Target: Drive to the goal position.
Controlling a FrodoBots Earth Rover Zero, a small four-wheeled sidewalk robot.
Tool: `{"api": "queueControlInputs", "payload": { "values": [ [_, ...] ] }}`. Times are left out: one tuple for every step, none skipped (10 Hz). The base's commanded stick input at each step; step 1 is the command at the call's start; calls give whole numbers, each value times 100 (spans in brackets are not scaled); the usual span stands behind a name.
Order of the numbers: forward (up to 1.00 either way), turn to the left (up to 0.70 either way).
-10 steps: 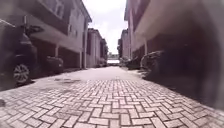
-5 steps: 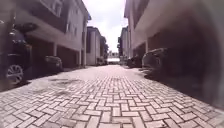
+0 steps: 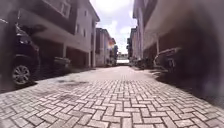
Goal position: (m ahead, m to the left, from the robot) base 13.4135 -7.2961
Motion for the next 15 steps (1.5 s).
{"api": "queueControlInputs", "payload": {
  "values": [
    [50,0],
    [50,0],
    [50,0],
    [50,0],
    [50,0],
    [50,0],
    [50,0],
    [50,0],
    [50,0],
    [50,0],
    [50,0],
    [50,0],
    [50,0],
    [50,0],
    [50,0]
  ]
}}
